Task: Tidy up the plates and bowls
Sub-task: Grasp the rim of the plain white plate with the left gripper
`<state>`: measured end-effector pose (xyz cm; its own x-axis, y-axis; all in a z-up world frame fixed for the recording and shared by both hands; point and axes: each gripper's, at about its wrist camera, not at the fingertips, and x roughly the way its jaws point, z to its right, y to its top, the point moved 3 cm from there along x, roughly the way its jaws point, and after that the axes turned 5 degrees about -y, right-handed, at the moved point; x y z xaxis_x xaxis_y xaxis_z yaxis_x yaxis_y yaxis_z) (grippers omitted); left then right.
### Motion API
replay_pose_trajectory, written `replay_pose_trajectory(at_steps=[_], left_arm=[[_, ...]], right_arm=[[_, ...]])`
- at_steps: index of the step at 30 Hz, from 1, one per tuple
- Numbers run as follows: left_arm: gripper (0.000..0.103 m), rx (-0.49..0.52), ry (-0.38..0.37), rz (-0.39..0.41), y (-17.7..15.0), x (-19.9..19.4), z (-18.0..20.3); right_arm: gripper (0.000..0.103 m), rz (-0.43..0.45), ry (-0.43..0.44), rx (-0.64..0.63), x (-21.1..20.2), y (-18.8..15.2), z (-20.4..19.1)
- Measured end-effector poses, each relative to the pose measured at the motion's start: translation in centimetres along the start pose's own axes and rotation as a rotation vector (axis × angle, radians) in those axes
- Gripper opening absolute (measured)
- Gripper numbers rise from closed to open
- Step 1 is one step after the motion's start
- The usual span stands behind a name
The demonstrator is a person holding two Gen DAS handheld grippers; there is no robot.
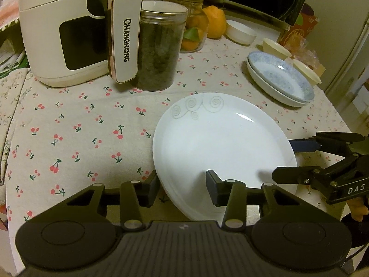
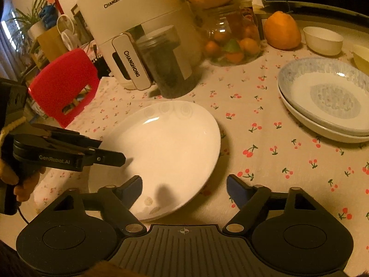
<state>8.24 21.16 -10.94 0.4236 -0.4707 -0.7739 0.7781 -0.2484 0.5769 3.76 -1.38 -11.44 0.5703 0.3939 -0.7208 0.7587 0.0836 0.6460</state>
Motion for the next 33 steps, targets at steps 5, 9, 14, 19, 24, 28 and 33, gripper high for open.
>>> replay_pose_trajectory(at_steps=[5,9,14,19,24,28,33], left_arm=[[0.039,0.009,0.011,0.0,0.0,0.0,0.1],[0.037,0.006,0.021,0.002,0.0,0.0,0.1],[0.033,0.015,0.036,0.006,0.0,0.0,0.3],[0.031,0.017,0.053,0.031,0.4,-0.2,0.4],[0.031,0.019,0.059,0.06,1.1,-0.3,0.8],[0.031,0.025,0.057,0.077,1.7,-0.3,1.3],[0.031,0.035,0.052,0.091,2.5,0.0,2.2]], right_arm=[[0.047,0.009,-0.033,-0.038,-0.1,0.2,-0.4],[0.033,0.009,-0.055,-0.024,-0.2,0.4,0.1],[0.025,0.024,-0.068,-0.007,-0.4,0.9,0.8],[0.022,0.048,-0.073,-0.007,-0.8,1.5,1.0],[0.022,0.068,-0.082,-0.003,-1.2,1.9,1.4],[0.022,0.079,-0.089,0.008,-1.4,2.4,2.0],[0.022,0.1,-0.101,0.034,-2.1,3.2,3.1]])
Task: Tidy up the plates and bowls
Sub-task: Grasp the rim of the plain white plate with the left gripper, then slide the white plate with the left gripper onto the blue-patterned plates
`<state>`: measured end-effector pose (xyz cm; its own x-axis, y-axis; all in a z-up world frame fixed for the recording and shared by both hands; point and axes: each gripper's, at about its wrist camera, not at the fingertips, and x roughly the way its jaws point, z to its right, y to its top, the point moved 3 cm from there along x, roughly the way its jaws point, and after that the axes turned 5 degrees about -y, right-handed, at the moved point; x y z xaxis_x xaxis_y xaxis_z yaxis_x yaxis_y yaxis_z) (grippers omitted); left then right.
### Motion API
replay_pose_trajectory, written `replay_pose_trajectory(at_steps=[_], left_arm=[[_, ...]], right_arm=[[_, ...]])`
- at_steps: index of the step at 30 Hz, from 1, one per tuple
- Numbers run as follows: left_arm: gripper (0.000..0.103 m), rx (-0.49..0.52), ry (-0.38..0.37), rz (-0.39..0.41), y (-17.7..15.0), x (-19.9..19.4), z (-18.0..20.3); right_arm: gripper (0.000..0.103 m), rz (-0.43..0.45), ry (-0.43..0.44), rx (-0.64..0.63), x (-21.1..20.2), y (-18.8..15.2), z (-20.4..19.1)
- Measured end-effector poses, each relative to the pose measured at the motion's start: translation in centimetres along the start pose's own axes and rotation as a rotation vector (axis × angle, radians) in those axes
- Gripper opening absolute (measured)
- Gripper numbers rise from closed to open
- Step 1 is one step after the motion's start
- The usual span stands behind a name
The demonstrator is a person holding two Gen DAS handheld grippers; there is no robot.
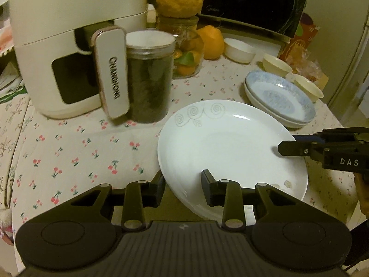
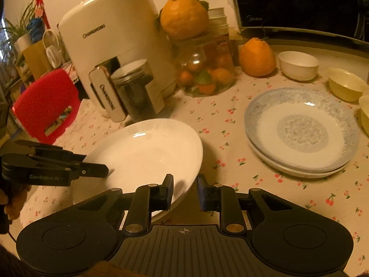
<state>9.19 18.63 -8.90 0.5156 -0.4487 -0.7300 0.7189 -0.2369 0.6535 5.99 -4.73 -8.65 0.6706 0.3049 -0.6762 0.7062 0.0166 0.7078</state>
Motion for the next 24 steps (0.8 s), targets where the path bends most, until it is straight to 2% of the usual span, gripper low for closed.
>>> replay_pose_trajectory(at_steps=[11,24], left_arm=[[0.031,0.01,-0.022,0.019,2.3,1.3,2.3],[0.031,0.036,-0.066,0.03,5.0,4.3,6.6]], right_arm=[[0.022,0.036,-0.034,0.053,-0.9,2.1,3.4],[0.022,0.052,-0.077,0.154,-1.6,4.1,9.8]])
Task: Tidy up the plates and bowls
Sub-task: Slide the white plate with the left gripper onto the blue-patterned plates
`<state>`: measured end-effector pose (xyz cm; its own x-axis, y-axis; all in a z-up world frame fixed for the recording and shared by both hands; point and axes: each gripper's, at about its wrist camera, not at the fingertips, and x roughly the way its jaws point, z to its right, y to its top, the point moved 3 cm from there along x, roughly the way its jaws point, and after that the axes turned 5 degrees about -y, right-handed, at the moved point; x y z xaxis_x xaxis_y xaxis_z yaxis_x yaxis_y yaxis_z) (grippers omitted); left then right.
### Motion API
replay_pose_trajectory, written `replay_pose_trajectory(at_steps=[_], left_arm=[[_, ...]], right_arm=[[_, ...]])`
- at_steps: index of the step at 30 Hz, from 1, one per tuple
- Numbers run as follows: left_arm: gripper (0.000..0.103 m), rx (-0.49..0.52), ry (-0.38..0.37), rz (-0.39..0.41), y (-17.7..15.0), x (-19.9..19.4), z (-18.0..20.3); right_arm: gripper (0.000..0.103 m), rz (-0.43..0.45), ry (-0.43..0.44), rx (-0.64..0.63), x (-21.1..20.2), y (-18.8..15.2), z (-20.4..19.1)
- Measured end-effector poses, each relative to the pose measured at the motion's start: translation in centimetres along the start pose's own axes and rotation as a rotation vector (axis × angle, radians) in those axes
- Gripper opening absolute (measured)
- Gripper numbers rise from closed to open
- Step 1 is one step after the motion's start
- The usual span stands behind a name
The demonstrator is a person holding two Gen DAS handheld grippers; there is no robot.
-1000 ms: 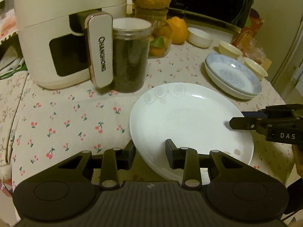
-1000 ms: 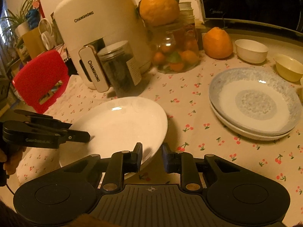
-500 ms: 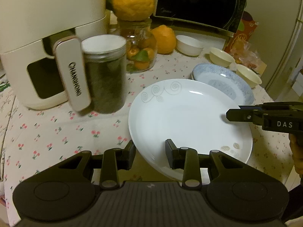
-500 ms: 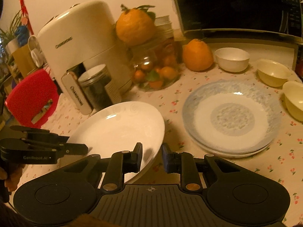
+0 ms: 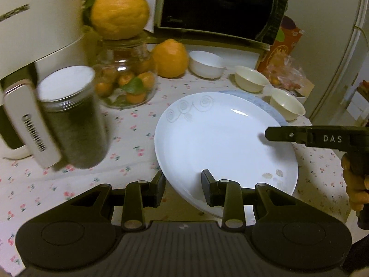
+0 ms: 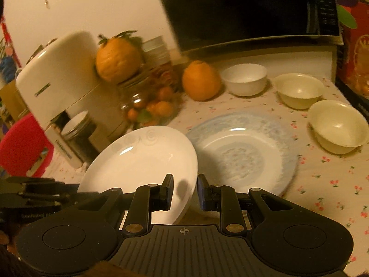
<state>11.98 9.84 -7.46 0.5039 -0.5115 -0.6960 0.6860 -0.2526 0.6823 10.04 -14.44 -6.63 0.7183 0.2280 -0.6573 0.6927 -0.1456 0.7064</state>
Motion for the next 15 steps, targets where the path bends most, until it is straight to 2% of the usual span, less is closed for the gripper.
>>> replay_pose_trajectory(at_steps=[15], left_arm=[[0.031,-0.035,-0.011,0.0,2.2,4.2,2.9]], right_arm=[[0.022,0.01,-0.081,0.11,0.5,2.0,5.4]])
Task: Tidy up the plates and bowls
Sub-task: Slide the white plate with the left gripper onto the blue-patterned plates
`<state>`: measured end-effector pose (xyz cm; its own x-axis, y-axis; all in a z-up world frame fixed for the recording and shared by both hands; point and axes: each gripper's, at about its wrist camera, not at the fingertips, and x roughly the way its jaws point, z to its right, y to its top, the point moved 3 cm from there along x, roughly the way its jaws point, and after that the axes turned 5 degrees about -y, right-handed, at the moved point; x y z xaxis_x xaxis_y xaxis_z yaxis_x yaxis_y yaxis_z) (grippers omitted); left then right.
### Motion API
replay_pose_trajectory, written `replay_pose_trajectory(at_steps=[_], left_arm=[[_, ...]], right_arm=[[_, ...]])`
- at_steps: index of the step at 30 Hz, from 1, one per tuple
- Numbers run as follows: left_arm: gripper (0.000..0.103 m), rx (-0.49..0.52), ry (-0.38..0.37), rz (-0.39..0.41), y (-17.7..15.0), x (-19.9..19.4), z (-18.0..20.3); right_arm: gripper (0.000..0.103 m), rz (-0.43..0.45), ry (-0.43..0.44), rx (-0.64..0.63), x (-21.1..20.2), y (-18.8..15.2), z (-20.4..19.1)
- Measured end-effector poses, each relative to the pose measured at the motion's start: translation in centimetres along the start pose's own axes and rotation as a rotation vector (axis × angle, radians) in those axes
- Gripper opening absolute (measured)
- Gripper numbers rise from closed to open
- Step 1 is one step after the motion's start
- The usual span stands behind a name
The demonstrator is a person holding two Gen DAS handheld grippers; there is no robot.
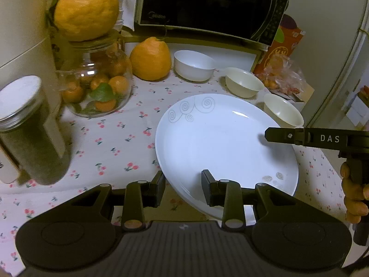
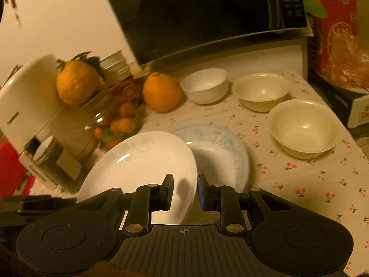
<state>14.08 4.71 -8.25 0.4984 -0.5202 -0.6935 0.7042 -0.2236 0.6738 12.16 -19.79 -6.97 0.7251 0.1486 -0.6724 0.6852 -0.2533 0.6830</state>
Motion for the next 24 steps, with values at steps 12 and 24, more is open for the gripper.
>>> replay_pose_trajectory(at_steps=[12,24], left_arm=[[0.031,-0.032,0.043,0.022,1.2,2.1,1.2],[0.031,-0.022,0.069,0.021,1.5,3.3,1.8]], right_arm=[[0.022,0.008,-0.046,0.063,1.1,0.9,1.8],[0.022,0.011,-0.075,0.094,1.8,1.1,2.7]])
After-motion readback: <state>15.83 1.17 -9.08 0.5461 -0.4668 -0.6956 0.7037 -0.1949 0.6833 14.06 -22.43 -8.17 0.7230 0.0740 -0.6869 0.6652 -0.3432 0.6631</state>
